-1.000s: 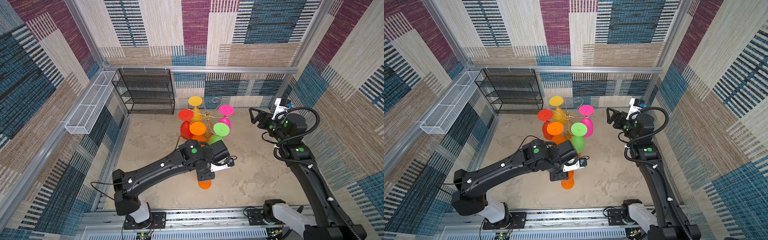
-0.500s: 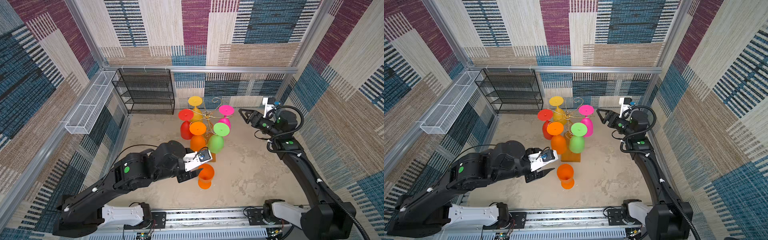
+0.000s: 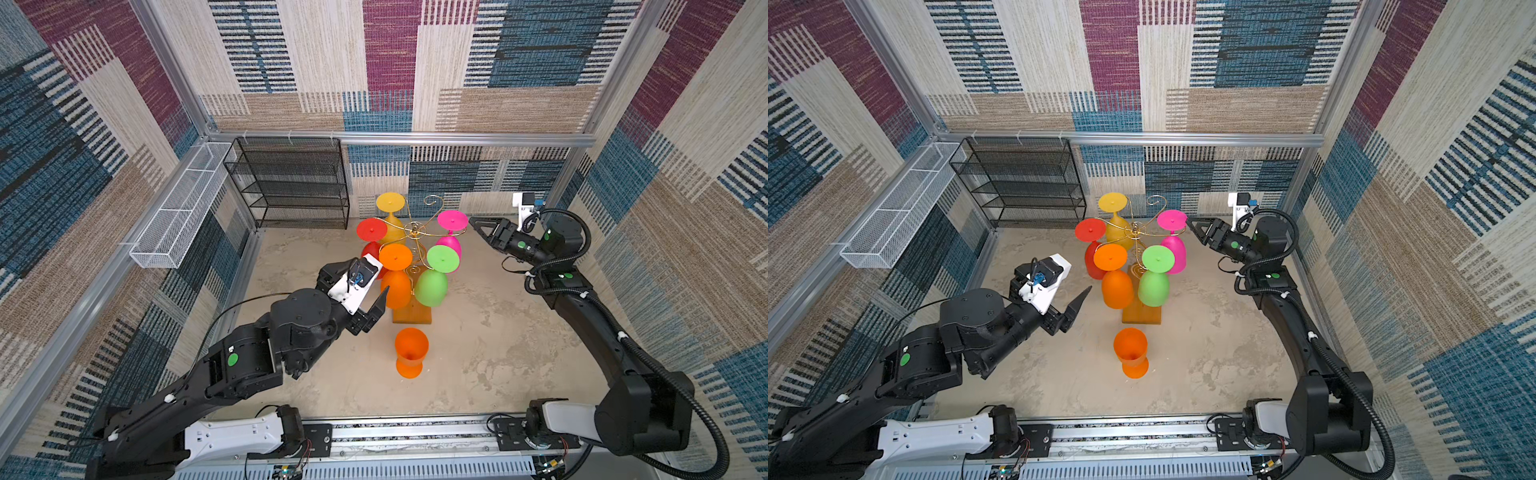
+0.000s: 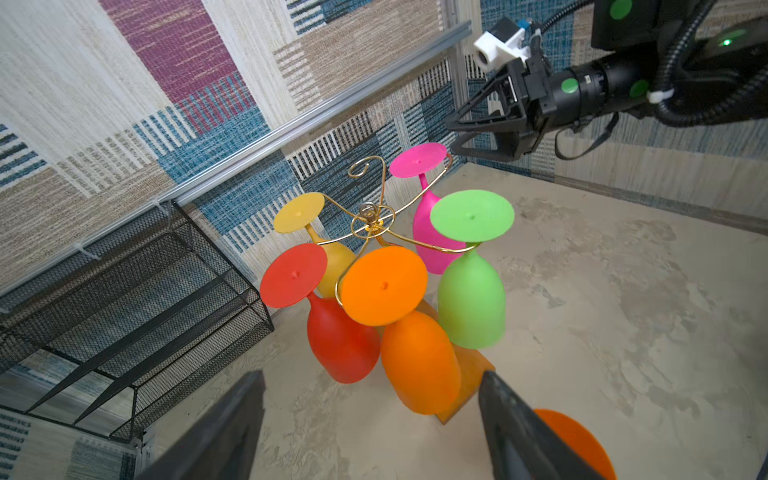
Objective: Take the wine glass off the wine glass rack
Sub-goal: 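Raise the left gripper toward the rack while right gripper reaches the magenta glass foot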
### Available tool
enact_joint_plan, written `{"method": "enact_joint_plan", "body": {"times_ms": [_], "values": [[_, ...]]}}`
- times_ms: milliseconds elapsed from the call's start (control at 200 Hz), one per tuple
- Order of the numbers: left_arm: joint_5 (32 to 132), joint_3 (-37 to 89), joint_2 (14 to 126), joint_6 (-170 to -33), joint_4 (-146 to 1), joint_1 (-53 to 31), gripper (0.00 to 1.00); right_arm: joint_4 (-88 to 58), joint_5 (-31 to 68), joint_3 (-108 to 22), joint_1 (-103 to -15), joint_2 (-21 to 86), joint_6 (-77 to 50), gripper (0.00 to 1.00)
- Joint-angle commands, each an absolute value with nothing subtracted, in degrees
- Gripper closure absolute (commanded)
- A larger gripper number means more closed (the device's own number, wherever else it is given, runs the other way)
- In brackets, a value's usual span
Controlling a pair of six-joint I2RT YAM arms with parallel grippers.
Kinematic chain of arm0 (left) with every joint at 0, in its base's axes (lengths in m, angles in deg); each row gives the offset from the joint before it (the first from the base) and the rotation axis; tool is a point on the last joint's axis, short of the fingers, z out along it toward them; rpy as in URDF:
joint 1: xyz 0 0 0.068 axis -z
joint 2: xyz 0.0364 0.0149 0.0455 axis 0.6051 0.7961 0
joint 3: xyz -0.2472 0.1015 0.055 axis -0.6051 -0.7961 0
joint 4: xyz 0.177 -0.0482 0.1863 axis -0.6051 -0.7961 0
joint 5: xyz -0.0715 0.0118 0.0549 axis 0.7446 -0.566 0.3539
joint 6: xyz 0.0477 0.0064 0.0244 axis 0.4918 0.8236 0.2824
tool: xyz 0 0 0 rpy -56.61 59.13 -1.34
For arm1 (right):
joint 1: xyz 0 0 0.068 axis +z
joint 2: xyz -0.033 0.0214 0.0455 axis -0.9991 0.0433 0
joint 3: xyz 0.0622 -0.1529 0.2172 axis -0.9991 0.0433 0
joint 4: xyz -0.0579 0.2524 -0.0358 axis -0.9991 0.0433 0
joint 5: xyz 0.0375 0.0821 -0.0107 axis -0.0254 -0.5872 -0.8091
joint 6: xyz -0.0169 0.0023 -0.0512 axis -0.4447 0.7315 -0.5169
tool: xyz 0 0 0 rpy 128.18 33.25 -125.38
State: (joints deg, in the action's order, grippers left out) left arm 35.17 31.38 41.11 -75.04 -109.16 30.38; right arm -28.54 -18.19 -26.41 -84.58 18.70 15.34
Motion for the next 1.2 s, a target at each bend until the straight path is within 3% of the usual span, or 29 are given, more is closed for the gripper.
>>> {"method": "enact_joint_plan", "body": {"times_ms": [0,120,220,646,1192], "values": [[33.32,30.30,40.03,-78.88,-103.56,30.26,0.17,-33.48,-19.66,-27.14,-84.20,19.14,16.98,0.31],[31.76,29.60,39.41,-78.62,-102.90,30.07,0.17,-32.70,-19.66,-28.74,-83.61,20.19,16.59,0.35],[28.83,29.50,39.32,-78.92,-102.64,29.96,0.15,-31.04,-19.40,-30.53,-82.50,21.66,15.14,0.45],[29.62,26.60,35.79,-77.79,-99.05,29.51,0.15,-27.01,-17.22,-34.22,-80.31,24.35,12.62,0.53],[30.66,26.04,35.71,-77.41,-99.29,29.33,0.15,-23.06,-16.86,-36.16,-79.53,25.72,11.09,0.74]]}}
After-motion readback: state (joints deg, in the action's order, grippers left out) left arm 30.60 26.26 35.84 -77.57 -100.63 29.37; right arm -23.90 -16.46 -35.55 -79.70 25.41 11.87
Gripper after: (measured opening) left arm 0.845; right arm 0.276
